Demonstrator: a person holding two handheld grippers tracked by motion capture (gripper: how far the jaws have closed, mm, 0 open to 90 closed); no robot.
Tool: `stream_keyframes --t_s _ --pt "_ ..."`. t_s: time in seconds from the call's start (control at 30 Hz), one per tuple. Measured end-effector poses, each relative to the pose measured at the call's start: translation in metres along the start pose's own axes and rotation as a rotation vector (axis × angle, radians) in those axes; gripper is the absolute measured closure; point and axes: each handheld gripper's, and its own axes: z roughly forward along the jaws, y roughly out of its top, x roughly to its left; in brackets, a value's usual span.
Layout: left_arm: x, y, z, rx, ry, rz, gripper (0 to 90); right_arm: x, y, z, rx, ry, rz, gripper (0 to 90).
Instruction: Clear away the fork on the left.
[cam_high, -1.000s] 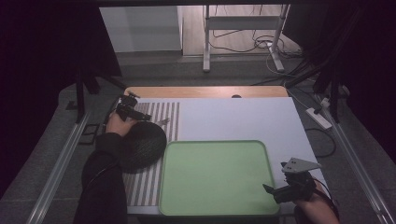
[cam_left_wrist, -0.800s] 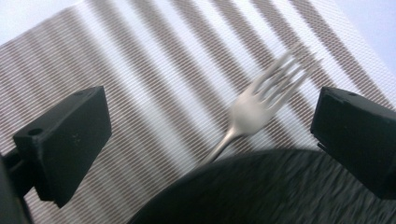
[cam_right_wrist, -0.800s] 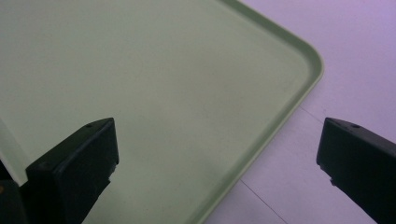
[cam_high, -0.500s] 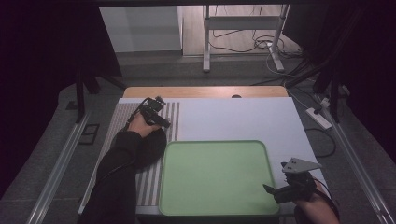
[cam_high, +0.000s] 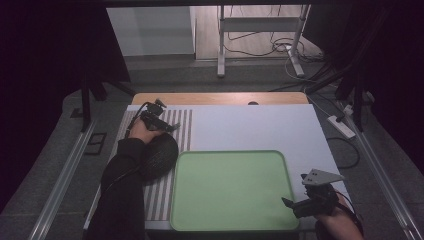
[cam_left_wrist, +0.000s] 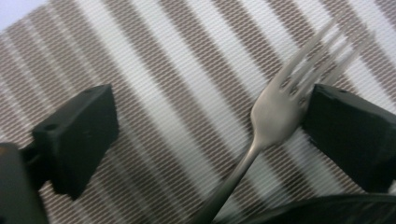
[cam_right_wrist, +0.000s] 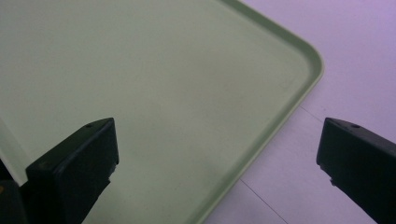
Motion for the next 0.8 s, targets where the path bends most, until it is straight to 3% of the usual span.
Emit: stream_keyframes --t_s 0.1,0.2,0.27,0.4,0.6,0.7,0.8 --pt "0.007 -0.005 -0.003 -0.011 -0.003 -0.007 12.6 0.0 0.0 0.0 0.001 0.0 -0.001 0.0" --pt "0.013 -0.009 -0.008 -0.026 -0.002 -0.005 26.2 0.0 0.0 0.0 0.001 0.0 -0.001 0.0" --pt "0.016 -0.012 -0.01 -0.031 -0.003 -0.003 29.7 0.0 0.0 0.0 0.001 0.0 -0.001 0.0" --pt "0.023 -0.02 -0.016 -0.042 -0.013 -0.001 47.6 0.0 0.0 0.0 0.001 0.0 0.0 0.0" --pt "0.028 -0.031 -0.021 -0.054 -0.022 0.034 79.5 0.0 0.0 0.0 0.004 0.001 -0.003 0.0" --pt "0.028 -0.032 -0.022 -0.052 -0.037 0.067 84.1 0.0 0.0 0.0 0.006 -0.001 -0.007 0.0" --pt "0.031 -0.033 -0.022 -0.052 -0.063 0.057 85.4 0.0 0.0 0.0 0.005 0.0 -0.006 0.0"
